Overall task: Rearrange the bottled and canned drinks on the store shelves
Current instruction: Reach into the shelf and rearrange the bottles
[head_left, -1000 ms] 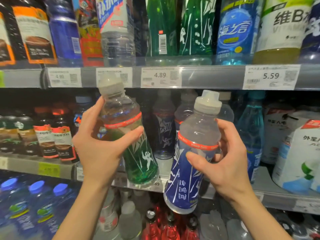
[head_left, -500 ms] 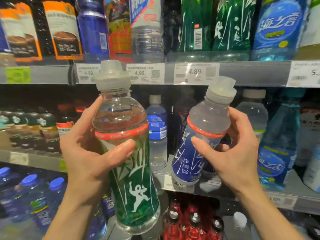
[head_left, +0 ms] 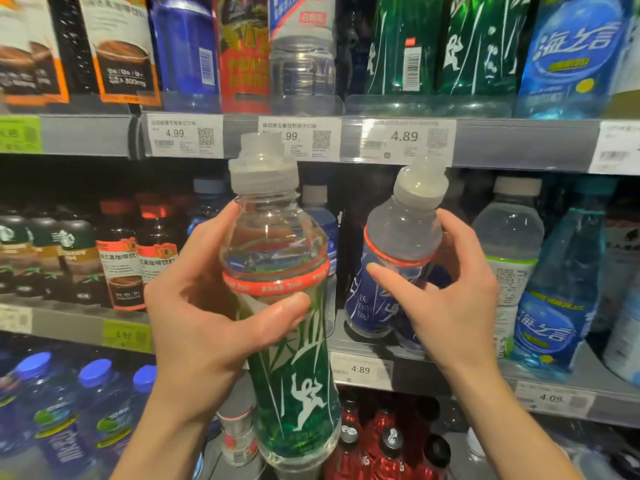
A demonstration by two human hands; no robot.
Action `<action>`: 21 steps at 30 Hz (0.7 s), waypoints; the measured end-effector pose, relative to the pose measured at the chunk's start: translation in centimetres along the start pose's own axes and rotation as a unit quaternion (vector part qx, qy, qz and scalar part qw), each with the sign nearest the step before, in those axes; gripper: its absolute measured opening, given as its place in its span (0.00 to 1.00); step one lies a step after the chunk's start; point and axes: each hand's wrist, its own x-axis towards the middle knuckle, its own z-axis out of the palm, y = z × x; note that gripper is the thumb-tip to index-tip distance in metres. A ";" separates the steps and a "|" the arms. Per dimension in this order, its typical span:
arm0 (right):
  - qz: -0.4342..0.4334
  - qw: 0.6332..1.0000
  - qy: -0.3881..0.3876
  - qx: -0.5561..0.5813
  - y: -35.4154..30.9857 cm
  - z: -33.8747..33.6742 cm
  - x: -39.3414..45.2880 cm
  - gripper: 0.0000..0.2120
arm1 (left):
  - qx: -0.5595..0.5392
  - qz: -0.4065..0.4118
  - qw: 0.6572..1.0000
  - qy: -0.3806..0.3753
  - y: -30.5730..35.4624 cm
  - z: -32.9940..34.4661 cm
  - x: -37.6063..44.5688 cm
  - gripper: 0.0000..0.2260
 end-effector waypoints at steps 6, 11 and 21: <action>0.029 0.998 0.033 -0.043 0.1 1.2 -0.7 0.38 | -0.002 -0.002 1.000 0.011 -0.1 -0.1 0.1 0.30; 0.041 0.994 0.062 -0.080 -0.1 2.0 -0.8 0.32 | 0.008 -0.001 1.000 0.000 -0.3 -0.1 0.1 0.32; 0.019 0.962 0.087 -0.258 0.1 3.6 -1.0 0.32 | 0.022 0.001 1.000 0.000 -0.4 0.2 0.0 0.30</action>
